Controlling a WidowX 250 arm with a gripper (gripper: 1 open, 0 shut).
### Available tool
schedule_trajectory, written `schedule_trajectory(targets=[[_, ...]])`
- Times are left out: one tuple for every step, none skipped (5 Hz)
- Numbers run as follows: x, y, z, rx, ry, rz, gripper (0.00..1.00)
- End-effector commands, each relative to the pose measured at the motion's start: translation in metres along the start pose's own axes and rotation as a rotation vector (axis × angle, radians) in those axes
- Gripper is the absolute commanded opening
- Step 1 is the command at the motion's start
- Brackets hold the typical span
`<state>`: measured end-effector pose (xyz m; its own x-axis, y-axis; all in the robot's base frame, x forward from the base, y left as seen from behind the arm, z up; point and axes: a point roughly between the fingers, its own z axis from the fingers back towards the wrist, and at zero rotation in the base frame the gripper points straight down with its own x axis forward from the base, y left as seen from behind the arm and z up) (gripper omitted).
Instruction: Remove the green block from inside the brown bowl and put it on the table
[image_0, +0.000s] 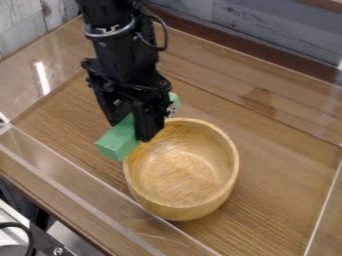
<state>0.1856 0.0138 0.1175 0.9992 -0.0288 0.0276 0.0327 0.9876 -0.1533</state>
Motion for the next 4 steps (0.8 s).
schedule_trajectory(targets=[[0.0019, -0.0005, 0.0062, 0.011, -0.043, 0.002, 0.00], [0.0010, -0.0010, 0.0040, 0.013, -0.047, 0.006, 0.00], [0.0006, -0.0016, 0.0022, 0.014, -0.052, 0.011, 0.00], [0.0005, -0.0020, 0.0005, 0.014, -0.056, 0.015, 0.00]])
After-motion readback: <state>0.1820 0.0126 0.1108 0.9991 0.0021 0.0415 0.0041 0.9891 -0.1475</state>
